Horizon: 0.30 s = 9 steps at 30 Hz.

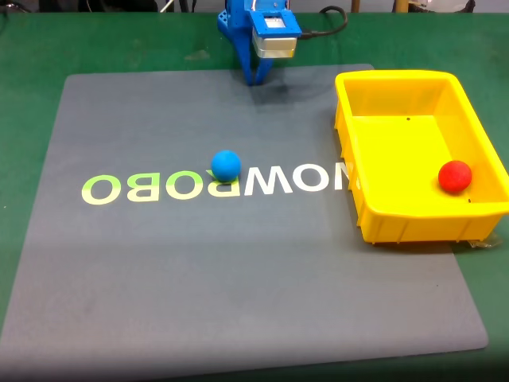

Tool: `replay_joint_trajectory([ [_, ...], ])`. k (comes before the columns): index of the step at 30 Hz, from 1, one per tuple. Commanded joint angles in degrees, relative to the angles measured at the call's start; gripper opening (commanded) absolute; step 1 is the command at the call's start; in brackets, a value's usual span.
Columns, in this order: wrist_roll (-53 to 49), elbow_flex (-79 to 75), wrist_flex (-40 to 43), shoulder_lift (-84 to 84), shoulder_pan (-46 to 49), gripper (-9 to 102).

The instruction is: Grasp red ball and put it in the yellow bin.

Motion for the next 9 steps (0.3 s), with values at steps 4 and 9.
replay_joint_trajectory([
  [4, -0.53, 1.76, 0.97, 0.7, 0.79, 0],
  [9, -0.44, 1.76, 0.97, 0.7, 0.88, 0],
])
